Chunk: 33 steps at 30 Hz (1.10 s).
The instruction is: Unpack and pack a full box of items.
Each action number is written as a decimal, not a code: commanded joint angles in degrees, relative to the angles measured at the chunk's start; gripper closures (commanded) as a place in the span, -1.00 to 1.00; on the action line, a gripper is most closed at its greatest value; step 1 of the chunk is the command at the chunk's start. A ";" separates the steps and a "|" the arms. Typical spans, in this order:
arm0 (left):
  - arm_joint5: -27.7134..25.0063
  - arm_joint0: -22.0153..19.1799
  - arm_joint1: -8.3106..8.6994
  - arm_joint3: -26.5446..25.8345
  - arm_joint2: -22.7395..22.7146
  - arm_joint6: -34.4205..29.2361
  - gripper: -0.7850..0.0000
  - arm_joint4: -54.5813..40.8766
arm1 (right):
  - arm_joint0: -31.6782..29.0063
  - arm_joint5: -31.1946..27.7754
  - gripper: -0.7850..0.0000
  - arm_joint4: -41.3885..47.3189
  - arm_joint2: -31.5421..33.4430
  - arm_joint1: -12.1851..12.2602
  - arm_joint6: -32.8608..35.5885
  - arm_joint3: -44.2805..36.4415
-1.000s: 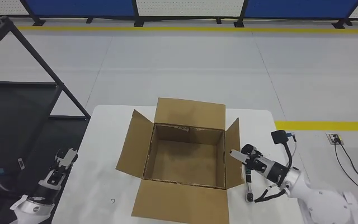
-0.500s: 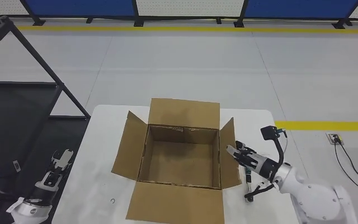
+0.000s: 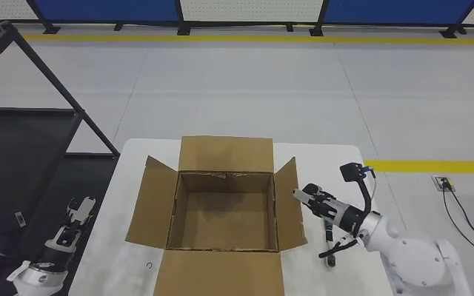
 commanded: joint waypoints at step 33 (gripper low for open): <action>0.10 -0.51 -0.19 -5.55 10.48 -3.04 -1.00 2.28 | 5.27 -10.38 -1.00 12.44 -15.44 -0.69 -4.69 8.18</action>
